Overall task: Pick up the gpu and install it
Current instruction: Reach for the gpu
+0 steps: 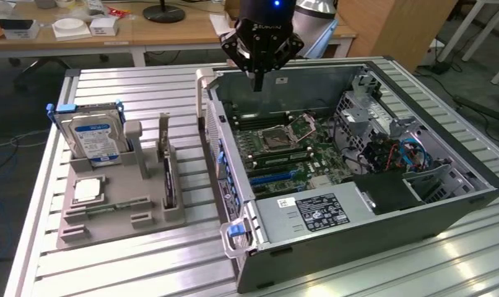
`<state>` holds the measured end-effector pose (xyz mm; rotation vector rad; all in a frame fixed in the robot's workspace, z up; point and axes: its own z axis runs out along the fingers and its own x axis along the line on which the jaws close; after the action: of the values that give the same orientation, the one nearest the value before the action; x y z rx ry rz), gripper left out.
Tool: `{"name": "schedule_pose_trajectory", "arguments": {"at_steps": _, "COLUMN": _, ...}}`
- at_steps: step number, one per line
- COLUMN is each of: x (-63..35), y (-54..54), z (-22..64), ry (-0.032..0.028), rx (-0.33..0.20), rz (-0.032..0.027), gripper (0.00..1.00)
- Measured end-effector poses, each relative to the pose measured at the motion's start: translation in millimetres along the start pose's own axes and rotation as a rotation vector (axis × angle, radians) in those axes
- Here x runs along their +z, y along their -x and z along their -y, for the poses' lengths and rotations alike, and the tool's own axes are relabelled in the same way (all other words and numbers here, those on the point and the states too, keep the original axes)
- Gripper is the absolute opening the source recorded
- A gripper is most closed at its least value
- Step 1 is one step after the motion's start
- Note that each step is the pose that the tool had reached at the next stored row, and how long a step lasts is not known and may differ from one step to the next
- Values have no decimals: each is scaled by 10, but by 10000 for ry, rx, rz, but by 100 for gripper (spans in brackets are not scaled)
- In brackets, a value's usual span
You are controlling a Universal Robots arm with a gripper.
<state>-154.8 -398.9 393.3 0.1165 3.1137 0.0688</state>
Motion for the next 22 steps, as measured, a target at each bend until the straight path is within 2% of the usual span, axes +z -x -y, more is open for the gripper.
{"name": "schedule_pose_trajectory", "arguments": {"at_steps": 22, "x": -6, "y": -243, "z": 18, "ry": 1, "rx": 1, "rz": 0, "gripper": 10}}
